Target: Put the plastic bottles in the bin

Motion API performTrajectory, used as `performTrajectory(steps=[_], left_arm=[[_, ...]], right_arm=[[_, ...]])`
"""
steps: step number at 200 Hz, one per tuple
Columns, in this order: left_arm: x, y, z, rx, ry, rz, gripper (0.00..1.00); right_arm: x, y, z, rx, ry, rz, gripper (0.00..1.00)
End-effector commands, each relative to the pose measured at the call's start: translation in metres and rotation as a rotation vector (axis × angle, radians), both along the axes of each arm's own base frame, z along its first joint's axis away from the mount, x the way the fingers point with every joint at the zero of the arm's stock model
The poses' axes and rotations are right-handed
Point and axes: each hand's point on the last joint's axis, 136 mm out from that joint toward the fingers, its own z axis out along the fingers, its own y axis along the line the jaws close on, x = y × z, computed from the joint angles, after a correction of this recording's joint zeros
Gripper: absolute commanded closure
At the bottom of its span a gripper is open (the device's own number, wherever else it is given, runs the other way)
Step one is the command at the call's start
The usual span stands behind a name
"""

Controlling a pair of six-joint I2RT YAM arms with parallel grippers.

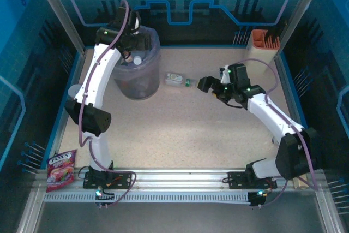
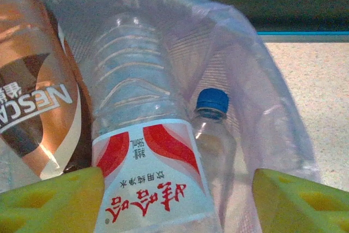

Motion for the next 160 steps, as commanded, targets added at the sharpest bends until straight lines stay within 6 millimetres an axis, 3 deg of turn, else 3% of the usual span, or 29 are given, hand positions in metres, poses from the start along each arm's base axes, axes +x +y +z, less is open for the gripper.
performTrajectory(steps=[1,32,59,77,97,125,160], left_arm=[[-0.028,-0.001,0.064,-0.049,-0.124,-0.04,0.2],[-0.059,0.004,0.086,-0.041,-0.159,-0.055,0.16],[-0.077,0.025,0.072,-0.011,-0.141,-0.009,0.18],[-0.075,0.047,0.054,-0.047,-0.103,0.065,0.2],[-0.067,0.062,0.047,-0.061,-0.13,0.095,0.23],[-0.049,0.071,0.041,-0.068,-0.152,0.089,0.25],[-0.034,0.077,0.025,-0.053,-0.103,0.09,0.3]], right_arm=[[0.031,0.015,0.001,0.101,0.0,-0.172,0.0],[0.057,0.022,-0.026,0.184,0.04,-0.321,0.0],[0.079,0.025,-0.043,0.23,0.074,-0.44,0.04],[0.09,0.029,-0.055,0.246,0.118,-0.507,0.09],[0.102,0.038,-0.072,0.304,0.167,-0.573,0.12],[0.117,0.051,-0.092,0.349,0.203,-0.634,0.12],[0.13,0.051,-0.107,0.33,0.222,-0.707,0.13]])
